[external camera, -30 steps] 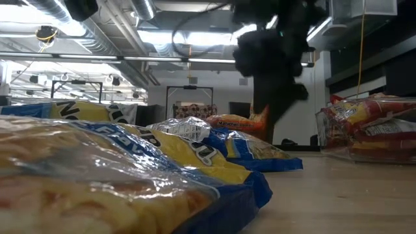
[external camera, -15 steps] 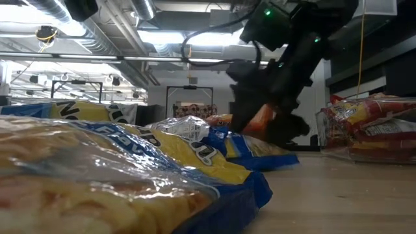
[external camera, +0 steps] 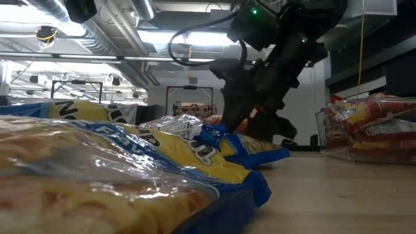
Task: Sort Maruchan noodles
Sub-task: Put the blue noodle pack into the left transparent bin
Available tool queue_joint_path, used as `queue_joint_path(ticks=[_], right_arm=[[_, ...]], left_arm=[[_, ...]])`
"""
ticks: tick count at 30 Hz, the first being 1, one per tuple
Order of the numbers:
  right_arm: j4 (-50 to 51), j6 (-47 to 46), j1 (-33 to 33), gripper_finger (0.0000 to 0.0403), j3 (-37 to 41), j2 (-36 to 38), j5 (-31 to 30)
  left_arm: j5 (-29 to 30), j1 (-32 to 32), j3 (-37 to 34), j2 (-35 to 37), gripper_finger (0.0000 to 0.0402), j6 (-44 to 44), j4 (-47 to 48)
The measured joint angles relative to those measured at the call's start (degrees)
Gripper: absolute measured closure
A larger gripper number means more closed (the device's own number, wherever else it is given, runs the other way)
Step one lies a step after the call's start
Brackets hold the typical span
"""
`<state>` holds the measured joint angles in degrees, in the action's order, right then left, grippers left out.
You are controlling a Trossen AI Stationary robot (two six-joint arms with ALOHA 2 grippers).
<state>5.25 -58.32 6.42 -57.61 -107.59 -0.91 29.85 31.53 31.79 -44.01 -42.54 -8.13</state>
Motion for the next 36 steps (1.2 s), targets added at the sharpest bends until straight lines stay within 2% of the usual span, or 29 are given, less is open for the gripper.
queue_joint_path(ticks=[8, 10, 20, 28, 33, 36], right_arm=[[1.2, 3.2, 0.0, 0.0377, -2.6, -0.3, -0.4], [1.8, 4.1, 0.0, 0.0396, -3.6, -0.4, -0.5], [4.4, 9.6, -2.7, 0.0401, -12.7, -0.6, 0.4], [6.9, 17.5, -7.1, 0.0402, -23.7, -0.5, -2.2], [3.0, 20.1, -10.6, 0.0402, -29.0, -2.3, -2.5], [-0.9, 20.3, -12.7, 0.0403, -32.8, -5.3, 0.3]], left_arm=[[2.3, 0.0, 0.0, 1.0, 0.0276, -3.9, -0.8], [2.6, 0.0, 0.0, 1.0, 0.0276, -3.9, -2.0], [4.5, 0.0, 0.0, 2.4, 0.0276, -3.5, -8.9], [10.3, 0.0, 0.0, 6.9, 0.0276, -0.3, -10.2], [15.1, 0.0, 0.0, 9.2, 0.0276, 5.9, -14.9], [15.7, 0.0, 0.0, 10.2, 0.0276, 12.0, -20.3]])
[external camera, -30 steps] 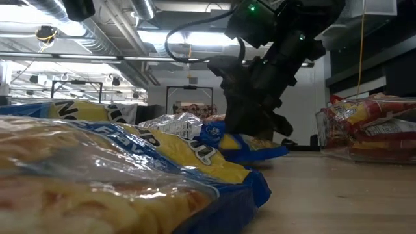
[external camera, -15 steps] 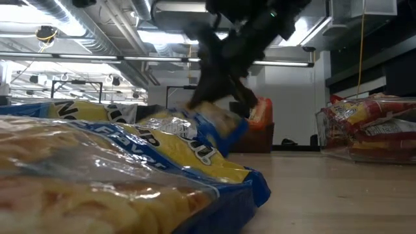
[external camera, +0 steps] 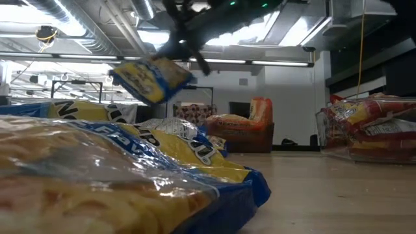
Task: Sort Maruchan noodles
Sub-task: Put the blue noodle pack into the left transparent bin
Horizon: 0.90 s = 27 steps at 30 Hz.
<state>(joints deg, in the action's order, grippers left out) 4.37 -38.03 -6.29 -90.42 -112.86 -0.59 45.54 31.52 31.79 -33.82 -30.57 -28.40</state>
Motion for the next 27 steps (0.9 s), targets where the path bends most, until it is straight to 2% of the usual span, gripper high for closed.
queue_joint_path(ticks=[6, 15, 17, 19, 22, 27], right_arm=[[-1.4, 3.9, -2.5, 0.0403, -15.3, -10.4, 4.5], [-1.6, 6.9, -4.3, 0.0403, -44.8, -29.5, 6.3], [-10.3, 5.9, -4.8, 0.0403, -42.1, -30.6, 6.4], [-14.2, 4.9, -5.1, 0.0403, -40.2, -31.5, 5.6], [-15.0, 3.7, -5.5, 0.0403, -40.2, -33.8, 4.3], [-14.8, 3.2, -6.2, 0.0403, -40.0, -37.2, 7.0]], left_arm=[[0.3, 0.0, 0.0, 1.7, 0.0276, 8.6, -7.0], [0.4, 0.0, 0.0, 2.5, 0.0276, 10.2, -7.2], [0.3, 0.0, 0.0, 2.5, 0.0276, 10.2, -7.2], [0.2, 0.0, 0.0, 2.6, 0.0276, 10.2, -7.1], [0.2, 0.0, 0.0, 2.6, 0.0276, 10.3, -7.0], [0.2, 0.0, 0.0, 2.6, 0.0276, 10.3, -6.8]])
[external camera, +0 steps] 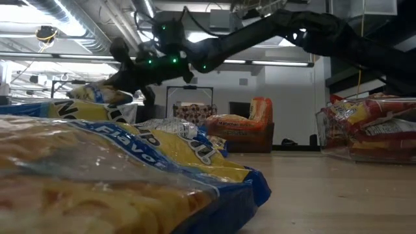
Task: Sort Maruchan noodles
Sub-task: Put the blue noodle pack into the left transparent bin
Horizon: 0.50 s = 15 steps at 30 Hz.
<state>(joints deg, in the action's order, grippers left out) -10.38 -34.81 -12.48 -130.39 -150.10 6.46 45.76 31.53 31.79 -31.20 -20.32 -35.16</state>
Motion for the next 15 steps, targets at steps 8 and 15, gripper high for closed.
queue_joint_path(ticks=[8, 15], right_arm=[[0.3, 3.6, -0.1, 0.0332, -1.6, -0.5, 2.2], [1.2, 3.6, -1.7, 0.0205, -4.5, 1.2, 2.7]], left_arm=[[0.0, 0.0, 0.0, 0.0, 0.0276, 0.0, 0.0], [0.0, 0.0, 0.0, 0.0, 0.0276, 0.0, 0.0]])
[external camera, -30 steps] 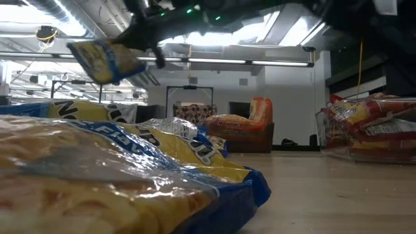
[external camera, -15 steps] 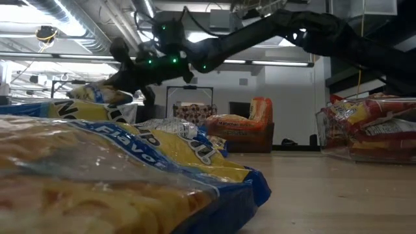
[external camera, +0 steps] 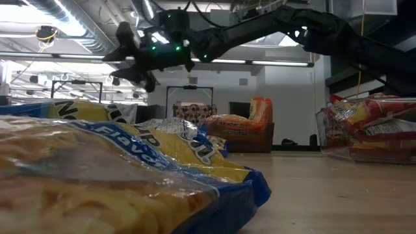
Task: Sort Maruchan noodles
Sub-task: Put the blue noodle pack into the left transparent bin
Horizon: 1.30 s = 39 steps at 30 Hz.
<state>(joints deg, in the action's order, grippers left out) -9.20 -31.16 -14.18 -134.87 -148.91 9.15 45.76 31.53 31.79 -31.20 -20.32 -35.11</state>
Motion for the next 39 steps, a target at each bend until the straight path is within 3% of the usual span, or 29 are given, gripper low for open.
queue_joint_path(ticks=[3, 8, 16, 20, 23, 28, 31, 39], right_arm=[[5.0, 1.4, -1.7, 0.0181, 0.0, 2.9, 1.2], [19.0, 10.6, -3.9, 0.0174, -0.2, 8.9, 3.8], [48.9, 25.2, -3.8, 0.0174, -0.1, 18.4, 0.9], [60.8, 27.4, -3.8, 0.0174, -0.1, 22.7, -1.5], [67.4, 27.4, -3.8, 0.0174, -0.1, 26.4, -2.1], [76.6, 26.4, -3.5, 0.0174, -0.1, 31.4, -2.7], [80.8, 25.6, -2.8, 0.0174, -0.1, 33.2, -4.0], [87.3, 25.5, 0.9, 0.0174, -0.1, 35.2, -9.3]], left_arm=[[0.0, 0.0, 0.0, 0.1, 0.0276, 0.0, 0.0], [3.1, 0.0, 0.0, 1.7, 0.0276, -0.1, 5.1], [25.1, 0.0, 0.0, 3.9, 0.0276, -11.8, 36.6], [29.1, -1.9, 0.0, 3.9, 0.0277, -21.2, 52.4], [25.3, -5.6, 0.0, 3.9, 0.0282, -35.3, 65.0], [11.6, -14.6, 0.0, 3.6, 0.0297, -51.9, 83.2], [4.3, -20.0, 0.0, 2.5, 0.03, -53.0, 88.0], [-11.8, -32.4, 0.0, 0.1, 0.0301, -49.7, 90.2]])
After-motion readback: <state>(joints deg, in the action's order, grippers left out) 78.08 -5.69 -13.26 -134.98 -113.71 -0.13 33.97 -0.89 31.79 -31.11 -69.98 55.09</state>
